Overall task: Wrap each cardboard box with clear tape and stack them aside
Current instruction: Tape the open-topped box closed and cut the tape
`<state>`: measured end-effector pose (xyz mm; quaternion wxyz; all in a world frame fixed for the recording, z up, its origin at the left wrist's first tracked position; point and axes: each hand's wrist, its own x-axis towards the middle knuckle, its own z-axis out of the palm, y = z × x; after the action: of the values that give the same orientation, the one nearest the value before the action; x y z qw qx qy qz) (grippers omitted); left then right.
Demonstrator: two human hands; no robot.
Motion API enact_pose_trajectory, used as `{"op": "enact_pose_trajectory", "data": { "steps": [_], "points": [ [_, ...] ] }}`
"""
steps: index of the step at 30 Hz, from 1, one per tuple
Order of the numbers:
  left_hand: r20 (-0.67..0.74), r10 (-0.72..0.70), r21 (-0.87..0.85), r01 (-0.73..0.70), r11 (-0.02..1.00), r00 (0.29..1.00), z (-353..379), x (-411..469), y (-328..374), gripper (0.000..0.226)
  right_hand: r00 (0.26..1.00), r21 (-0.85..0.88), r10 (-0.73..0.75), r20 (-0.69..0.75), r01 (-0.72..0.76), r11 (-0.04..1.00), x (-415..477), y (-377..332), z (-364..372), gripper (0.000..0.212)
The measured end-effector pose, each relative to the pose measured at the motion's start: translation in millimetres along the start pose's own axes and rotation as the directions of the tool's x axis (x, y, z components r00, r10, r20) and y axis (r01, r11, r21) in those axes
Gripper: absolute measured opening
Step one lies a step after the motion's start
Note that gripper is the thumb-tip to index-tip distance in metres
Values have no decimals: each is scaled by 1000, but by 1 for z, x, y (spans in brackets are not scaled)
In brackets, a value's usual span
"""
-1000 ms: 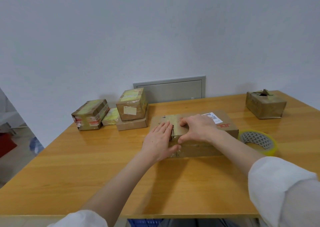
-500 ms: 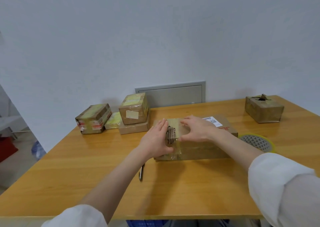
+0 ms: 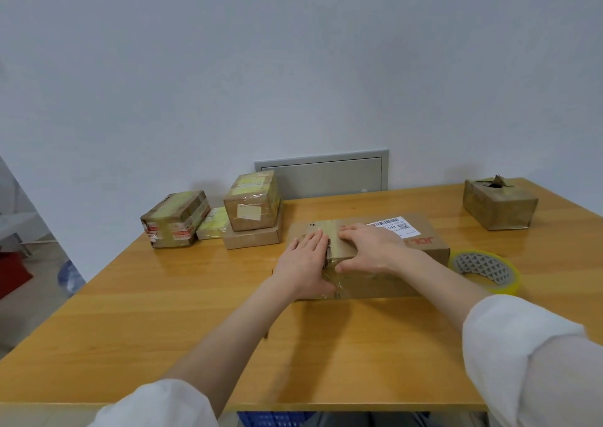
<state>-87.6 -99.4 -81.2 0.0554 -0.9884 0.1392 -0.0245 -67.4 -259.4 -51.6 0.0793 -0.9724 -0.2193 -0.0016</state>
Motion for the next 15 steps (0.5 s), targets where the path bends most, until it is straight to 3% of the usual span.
{"op": "enact_pose_trajectory", "data": {
  "steps": [5,8,12,15],
  "points": [
    [35,22,-28,-21,999,999,-6,1,-2,101,1000,14,-10,-4,10,1000,-1,2,-1,78],
    [22,20,-265,-13,964,1000,-17,-2,-9,101,999,34,-14,31,13,999,-3,2,-3,83],
    [-186,-200,-460,95,883,962,-31,-1,-24,71,999,67,24,-28,-22,997,-8,3,-2,82],
    [-164,-267,-469,163,868,950,-32,0,-26,60,998,40,23,-65,-20,999,-10,-2,1,82]
  ]
}}
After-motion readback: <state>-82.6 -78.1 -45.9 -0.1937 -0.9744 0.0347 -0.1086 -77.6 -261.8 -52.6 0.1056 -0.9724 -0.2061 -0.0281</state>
